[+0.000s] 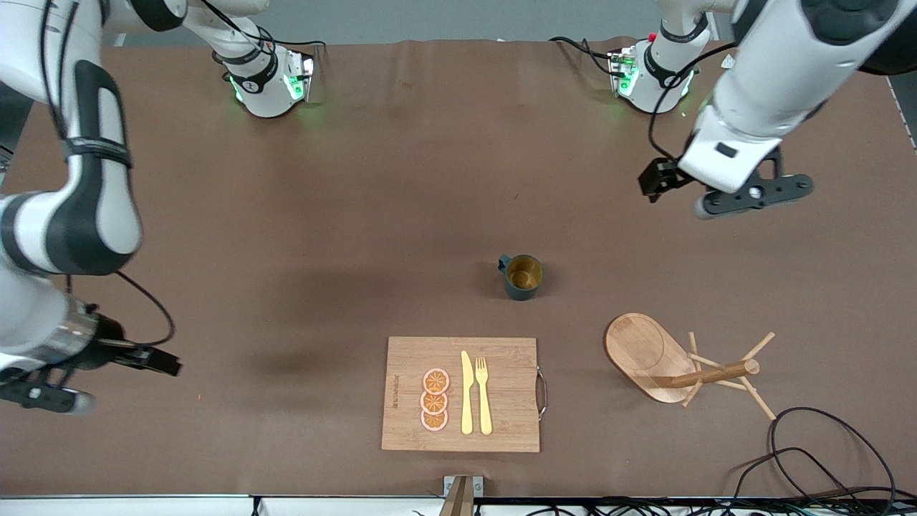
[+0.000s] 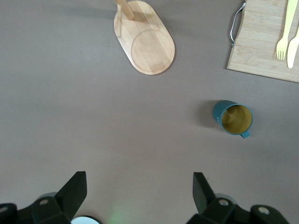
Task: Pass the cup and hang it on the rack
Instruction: 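Retract the right gripper while the left gripper moves toward the mug, then lower the left gripper onto the teal mug handle, then close the left gripper on the mug handle and lift, then carry the teal mug with the left gripper to the wooden rack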
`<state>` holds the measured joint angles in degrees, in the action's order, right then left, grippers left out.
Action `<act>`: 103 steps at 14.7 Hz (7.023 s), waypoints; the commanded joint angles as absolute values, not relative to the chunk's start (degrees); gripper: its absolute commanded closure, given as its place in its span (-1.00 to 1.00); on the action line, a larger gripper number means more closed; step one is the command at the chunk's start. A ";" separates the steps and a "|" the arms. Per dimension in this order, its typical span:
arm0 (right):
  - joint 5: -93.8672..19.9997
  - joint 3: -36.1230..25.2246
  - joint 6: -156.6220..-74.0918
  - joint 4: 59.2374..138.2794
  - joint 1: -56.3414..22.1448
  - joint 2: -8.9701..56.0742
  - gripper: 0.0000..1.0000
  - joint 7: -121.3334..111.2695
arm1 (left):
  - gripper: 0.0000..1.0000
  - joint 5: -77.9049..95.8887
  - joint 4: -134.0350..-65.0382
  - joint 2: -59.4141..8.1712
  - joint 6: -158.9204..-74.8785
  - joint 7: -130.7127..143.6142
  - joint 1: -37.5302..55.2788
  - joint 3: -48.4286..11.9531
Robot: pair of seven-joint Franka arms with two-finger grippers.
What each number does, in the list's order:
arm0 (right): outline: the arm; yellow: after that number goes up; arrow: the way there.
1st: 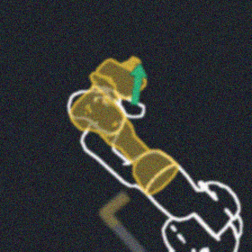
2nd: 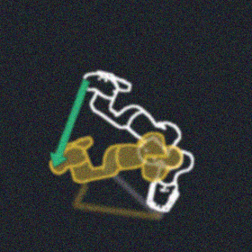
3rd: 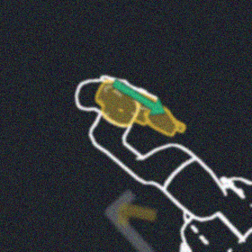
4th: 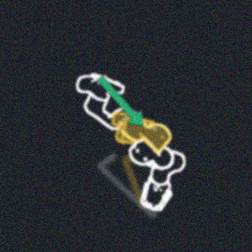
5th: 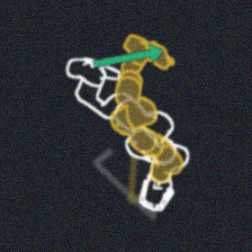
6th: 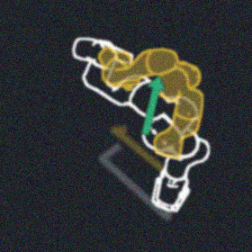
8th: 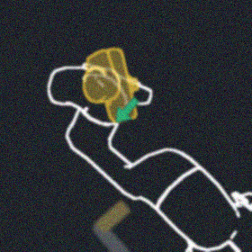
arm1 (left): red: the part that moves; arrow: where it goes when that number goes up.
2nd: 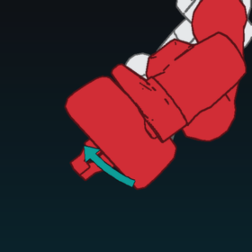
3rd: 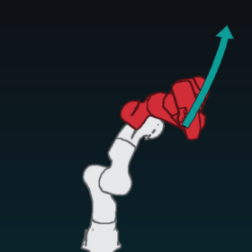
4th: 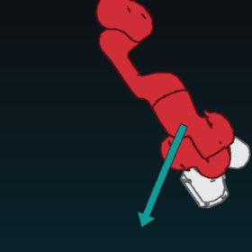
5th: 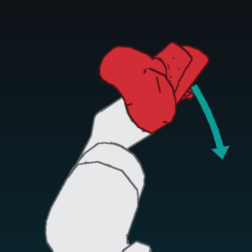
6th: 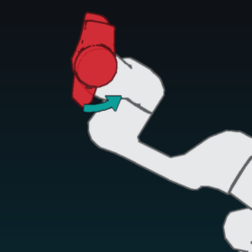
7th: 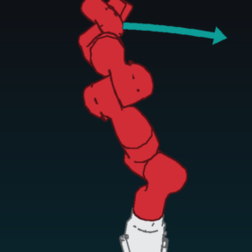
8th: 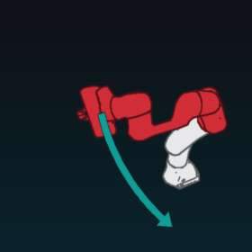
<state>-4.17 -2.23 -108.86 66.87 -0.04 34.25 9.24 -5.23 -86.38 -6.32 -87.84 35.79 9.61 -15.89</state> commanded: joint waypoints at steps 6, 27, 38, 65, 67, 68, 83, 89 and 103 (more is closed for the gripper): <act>-3.43 -2.46 -109.69 86.90 4.13 14.70 -1.00 -0.09 | -1.00 -17.98 -86.13 -14.74 -87.89 65.50 28.61 -15.82; -3.25 -6.24 -89.56 79.46 0.70 5.10 -1.00 -1.23 | -1.00 -50.61 -83.58 -40.33 -87.98 108.36 49.30 -15.65; -3.08 -6.50 -93.51 81.39 0.70 5.01 -1.00 -1.58 | -0.95 -62.92 -82.00 -50.53 -93.16 127.96 51.59 -15.12; -3.87 -4.05 -92.81 81.74 2.54 5.19 -1.00 -5.71 | 0.41 -66.53 -78.49 -56.87 -96.59 134.21 51.33 -11.43; -3.87 -2.47 -92.90 81.74 3.86 5.19 -1.00 -5.71 | 0.62 -66.45 -78.49 -56.78 -96.59 134.65 51.24 -11.51; -3.87 -2.64 -92.90 81.74 3.26 5.19 -1.00 -5.71 | 0.66 -66.36 -78.49 -56.52 -96.59 134.47 51.15 -11.51; -3.87 -7.73 -92.90 81.83 -1.67 5.19 -1.00 -5.71 | 0.99 -43.97 -73.39 -42.64 -111.96 127.63 37.37 -12.83; -3.87 -7.73 -92.99 81.83 -1.67 5.19 -1.00 -5.71 | 0.99 -26.39 -73.39 -35.95 -118.02 117.51 28.76 -12.74; -3.87 -7.73 -93.69 81.83 -1.85 5.19 -1.00 -5.71 | 0.97 20.44 -73.56 -30.76 -122.87 82.38 8.09 -12.66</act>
